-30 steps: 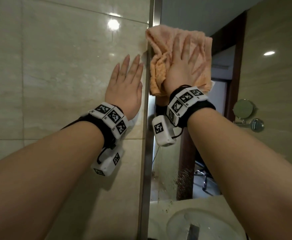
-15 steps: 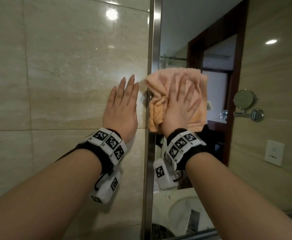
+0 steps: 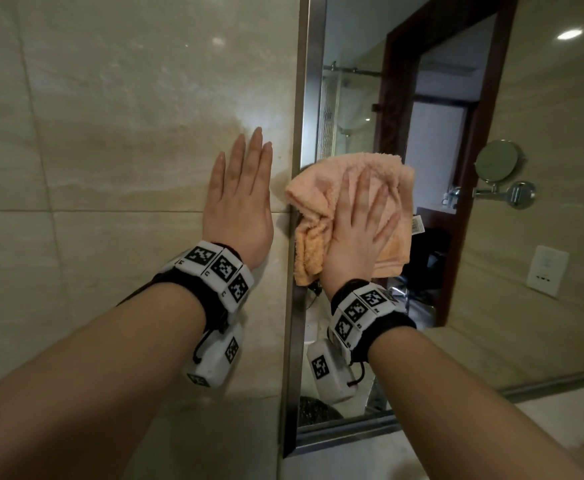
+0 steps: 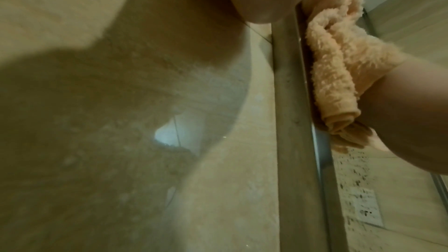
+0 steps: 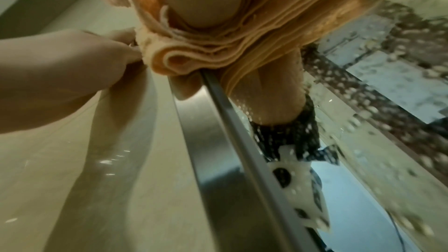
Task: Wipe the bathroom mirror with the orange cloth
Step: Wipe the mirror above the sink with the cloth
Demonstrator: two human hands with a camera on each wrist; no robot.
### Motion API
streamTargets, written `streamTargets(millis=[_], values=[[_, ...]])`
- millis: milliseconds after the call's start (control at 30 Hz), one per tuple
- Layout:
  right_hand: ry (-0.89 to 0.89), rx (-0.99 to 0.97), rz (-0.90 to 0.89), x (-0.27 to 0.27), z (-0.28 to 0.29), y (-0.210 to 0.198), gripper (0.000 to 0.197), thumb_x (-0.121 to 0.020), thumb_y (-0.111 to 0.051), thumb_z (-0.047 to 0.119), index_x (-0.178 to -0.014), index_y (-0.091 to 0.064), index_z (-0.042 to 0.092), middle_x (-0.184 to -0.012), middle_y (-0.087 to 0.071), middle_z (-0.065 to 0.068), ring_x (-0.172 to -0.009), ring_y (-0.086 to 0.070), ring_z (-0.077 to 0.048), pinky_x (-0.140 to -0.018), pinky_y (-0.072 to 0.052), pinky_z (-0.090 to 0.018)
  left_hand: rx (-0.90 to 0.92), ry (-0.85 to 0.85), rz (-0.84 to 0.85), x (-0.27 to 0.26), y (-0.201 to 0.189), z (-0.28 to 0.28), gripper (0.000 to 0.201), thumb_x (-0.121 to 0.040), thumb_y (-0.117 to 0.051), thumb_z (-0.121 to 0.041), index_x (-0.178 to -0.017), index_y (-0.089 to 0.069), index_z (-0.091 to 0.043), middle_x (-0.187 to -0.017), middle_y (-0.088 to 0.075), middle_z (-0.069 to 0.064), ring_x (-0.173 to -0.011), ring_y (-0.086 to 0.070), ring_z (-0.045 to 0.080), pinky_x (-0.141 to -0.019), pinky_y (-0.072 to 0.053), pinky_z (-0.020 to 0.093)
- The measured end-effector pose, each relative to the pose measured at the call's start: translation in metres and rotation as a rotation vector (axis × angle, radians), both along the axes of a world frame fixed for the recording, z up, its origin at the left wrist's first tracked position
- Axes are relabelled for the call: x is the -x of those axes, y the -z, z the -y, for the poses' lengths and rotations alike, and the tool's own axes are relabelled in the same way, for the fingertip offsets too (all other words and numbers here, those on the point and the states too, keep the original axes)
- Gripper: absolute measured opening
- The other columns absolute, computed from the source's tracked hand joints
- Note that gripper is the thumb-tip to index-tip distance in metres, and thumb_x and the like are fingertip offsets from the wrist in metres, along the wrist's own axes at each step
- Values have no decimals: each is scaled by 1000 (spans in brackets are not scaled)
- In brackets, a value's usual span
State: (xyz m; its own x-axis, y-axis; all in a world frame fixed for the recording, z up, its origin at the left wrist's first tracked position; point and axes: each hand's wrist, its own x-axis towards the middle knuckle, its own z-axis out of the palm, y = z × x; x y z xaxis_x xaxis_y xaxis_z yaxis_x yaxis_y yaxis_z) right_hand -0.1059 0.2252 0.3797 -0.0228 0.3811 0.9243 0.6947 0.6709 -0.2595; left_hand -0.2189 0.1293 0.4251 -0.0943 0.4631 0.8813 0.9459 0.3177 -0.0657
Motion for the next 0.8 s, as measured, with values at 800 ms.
streamTargets(millis=[800], values=[[21, 304, 154, -11, 37, 85, 71, -88, -15, 51, -149, 8, 22, -159, 8, -8, -145, 11, -34, -114, 9, -55, 195, -3, 33, 0, 73, 34, 60, -100, -23, -23, -152, 3, -11, -160, 11, 5, -148, 9, 24, -121, 3, 39]])
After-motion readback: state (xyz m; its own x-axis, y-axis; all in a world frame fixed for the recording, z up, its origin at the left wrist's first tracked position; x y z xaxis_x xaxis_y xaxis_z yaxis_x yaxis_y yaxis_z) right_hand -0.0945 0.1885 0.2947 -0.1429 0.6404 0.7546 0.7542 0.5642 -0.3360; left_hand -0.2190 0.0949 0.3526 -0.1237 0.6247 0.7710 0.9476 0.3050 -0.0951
